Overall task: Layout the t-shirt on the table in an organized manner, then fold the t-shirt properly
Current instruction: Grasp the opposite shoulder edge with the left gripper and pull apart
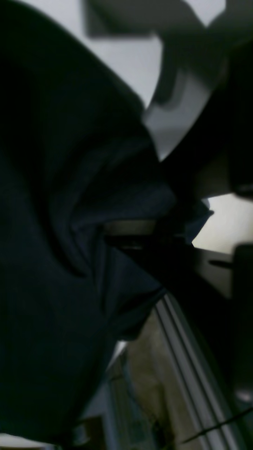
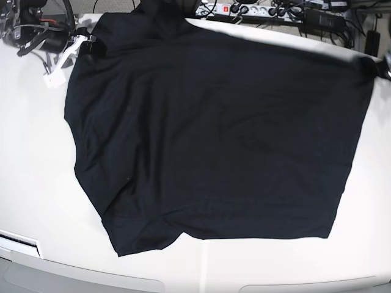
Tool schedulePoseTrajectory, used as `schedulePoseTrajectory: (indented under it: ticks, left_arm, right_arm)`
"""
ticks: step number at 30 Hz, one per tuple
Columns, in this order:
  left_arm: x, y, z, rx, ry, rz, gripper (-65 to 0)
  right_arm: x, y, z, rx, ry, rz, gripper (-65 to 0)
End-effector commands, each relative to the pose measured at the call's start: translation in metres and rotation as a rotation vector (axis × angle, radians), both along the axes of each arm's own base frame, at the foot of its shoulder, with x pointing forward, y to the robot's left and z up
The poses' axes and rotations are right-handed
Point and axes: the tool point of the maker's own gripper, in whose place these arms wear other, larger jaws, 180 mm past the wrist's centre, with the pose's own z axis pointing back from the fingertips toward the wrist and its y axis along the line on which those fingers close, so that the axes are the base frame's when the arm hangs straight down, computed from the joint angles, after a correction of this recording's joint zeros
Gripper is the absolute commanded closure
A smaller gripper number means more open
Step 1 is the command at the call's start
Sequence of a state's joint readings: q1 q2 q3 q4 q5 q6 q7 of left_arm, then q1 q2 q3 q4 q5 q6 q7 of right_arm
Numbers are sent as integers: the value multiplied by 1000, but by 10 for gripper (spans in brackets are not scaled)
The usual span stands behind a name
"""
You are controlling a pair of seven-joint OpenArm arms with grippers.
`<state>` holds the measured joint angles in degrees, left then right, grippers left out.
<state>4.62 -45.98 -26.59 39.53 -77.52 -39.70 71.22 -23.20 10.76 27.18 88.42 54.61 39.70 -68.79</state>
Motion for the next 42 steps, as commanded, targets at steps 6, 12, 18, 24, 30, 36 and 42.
schedulePoseTrajectory:
  ticks: [6, 12, 18, 24, 30, 36, 42]
  left_arm:
    - [41, 18, 44, 15, -132, 3, 0]
    - [28, 5, 40, -38, -68, -54, 0]
    - [17, 5, 34, -40, -38, -55, 0]
    - [6, -6, 21, -70, -11, -51, 0]
    - [-9, -11, 15, -70, 21, -67, 0]
    - [4, -24, 27, -38, -25, -166, 0]
    - [13, -38, 34, -26, -54, -242, 0]
  right_arm:
    - [24, -13, 36, -88, -129, 68, 0]
    - [22, -13, 45, -131, -128, 130, 0]
    - [3, -12, 50, -154, -108, 167, 0]
    - [-21, -2, 53, -105, -83, 173, 0]
    - [-38, -14, 47, -143, -31, 159, 0]
    - [-38, -49, 55, -205, -42, 60, 0]
    - [-38, -65, 58, -236, -46, 17, 0]
